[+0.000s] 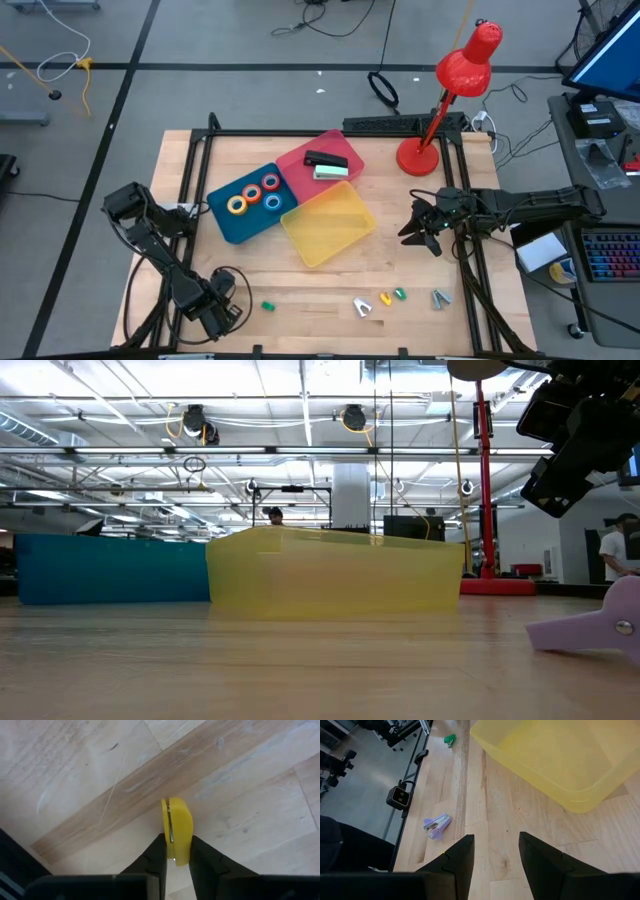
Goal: Pick and place Stapler, Stapler remover, tape
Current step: Put the left yellow stapler into the pink bin
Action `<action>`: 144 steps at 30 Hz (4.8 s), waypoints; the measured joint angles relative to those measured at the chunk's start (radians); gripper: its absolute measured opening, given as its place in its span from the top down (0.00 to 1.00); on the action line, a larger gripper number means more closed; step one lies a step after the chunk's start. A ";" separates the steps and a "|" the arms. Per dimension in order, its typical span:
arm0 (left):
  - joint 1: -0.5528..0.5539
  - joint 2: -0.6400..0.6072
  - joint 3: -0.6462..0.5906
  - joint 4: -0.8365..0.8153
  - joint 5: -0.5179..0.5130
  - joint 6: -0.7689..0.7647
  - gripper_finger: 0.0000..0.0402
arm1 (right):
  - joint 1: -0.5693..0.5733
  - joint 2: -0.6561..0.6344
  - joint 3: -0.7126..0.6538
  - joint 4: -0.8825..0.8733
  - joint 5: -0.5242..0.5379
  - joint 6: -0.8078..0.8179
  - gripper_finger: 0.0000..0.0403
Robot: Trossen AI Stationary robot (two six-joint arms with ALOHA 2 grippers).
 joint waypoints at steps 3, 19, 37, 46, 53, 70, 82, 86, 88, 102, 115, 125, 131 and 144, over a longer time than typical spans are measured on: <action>0.002 0.000 0.000 0.010 -0.001 0.000 0.87 | 0.000 0.000 0.000 0.006 0.000 0.000 0.64; 0.116 -0.189 0.000 0.283 -0.316 0.119 0.87 | 0.000 0.116 0.001 0.642 -0.008 0.010 0.64; 0.538 -0.319 0.002 0.738 -0.399 0.768 0.85 | 0.085 0.749 0.165 1.152 -0.067 -0.046 0.62; 0.655 -0.319 0.003 0.818 -0.333 0.950 0.85 | 0.056 0.911 0.342 1.152 -0.087 -0.082 0.46; 0.683 -0.319 0.003 0.814 -0.333 1.013 0.85 | 0.029 0.979 0.452 1.125 -0.084 -0.082 0.33; 0.694 -0.318 0.003 0.821 -0.367 1.126 0.84 | -0.023 0.990 0.486 1.054 0.052 -0.060 0.25; 0.720 -0.317 0.002 0.867 -0.370 1.191 0.84 | -0.031 1.073 0.488 1.153 0.095 0.000 0.25; 0.724 -0.317 0.002 0.859 -0.367 1.191 0.84 | -0.028 1.086 0.487 1.165 0.095 0.029 0.25; 0.724 -0.318 0.002 0.863 -0.367 1.192 0.84 | -0.027 1.086 0.487 1.167 0.095 0.027 0.25; 0.724 -0.318 0.002 0.836 -0.368 1.192 0.84 | -0.027 1.082 0.487 1.139 0.067 0.044 0.48; 0.737 -0.318 0.002 0.833 -0.361 1.206 0.84 | -0.027 1.081 0.487 1.156 0.063 0.002 0.77; 0.737 -0.318 0.002 0.834 -0.359 1.213 0.84 | -0.027 1.081 0.487 1.165 0.057 -0.001 0.85; 0.737 -0.318 0.002 0.834 -0.359 1.251 0.84 | -0.027 1.081 0.487 1.166 0.061 -0.012 0.85; 0.738 -0.318 0.003 0.833 -0.310 1.269 0.44 | -0.034 1.082 0.488 1.167 0.073 -0.064 0.85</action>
